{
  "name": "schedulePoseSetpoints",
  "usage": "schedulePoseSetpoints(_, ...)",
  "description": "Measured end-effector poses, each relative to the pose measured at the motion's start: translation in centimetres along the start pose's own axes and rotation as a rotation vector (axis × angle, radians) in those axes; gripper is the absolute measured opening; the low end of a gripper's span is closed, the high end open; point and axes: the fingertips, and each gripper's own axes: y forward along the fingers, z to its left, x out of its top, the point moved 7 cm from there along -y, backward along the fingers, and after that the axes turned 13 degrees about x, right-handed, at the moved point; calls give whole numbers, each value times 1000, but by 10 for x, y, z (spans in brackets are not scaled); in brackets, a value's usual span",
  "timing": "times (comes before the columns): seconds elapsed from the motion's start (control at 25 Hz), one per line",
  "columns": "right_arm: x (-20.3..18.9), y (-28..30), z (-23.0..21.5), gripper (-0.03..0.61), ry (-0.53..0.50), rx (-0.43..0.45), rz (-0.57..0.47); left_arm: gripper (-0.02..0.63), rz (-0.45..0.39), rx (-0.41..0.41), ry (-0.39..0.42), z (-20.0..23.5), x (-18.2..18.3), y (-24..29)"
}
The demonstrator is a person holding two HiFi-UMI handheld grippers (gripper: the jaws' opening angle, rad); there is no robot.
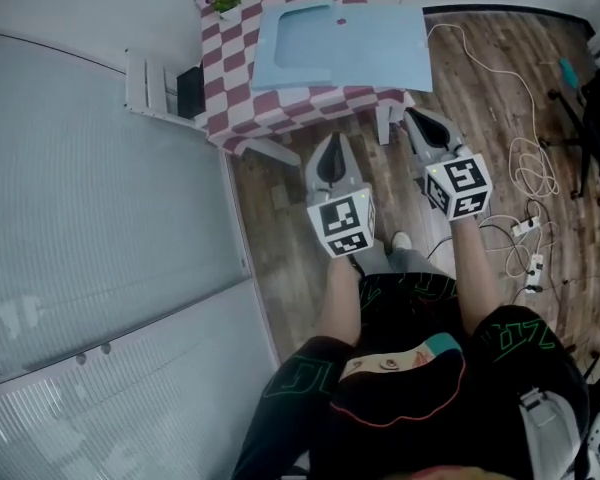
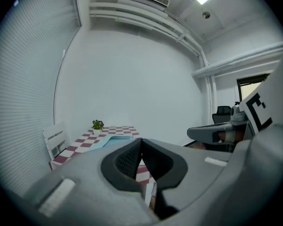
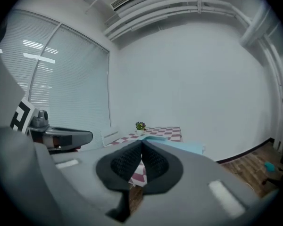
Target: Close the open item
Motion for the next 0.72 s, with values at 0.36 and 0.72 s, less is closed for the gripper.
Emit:
schedulePoseSetpoints(0.36, 19, 45, -15, 3, -45, 14, 4, 8, 9, 71, -26, 42, 7, 46)
schedulePoseSetpoints(0.72, 4, 114, -46, 3, -14, -66, 82, 8, 81, 43, -19, 78, -15, 123)
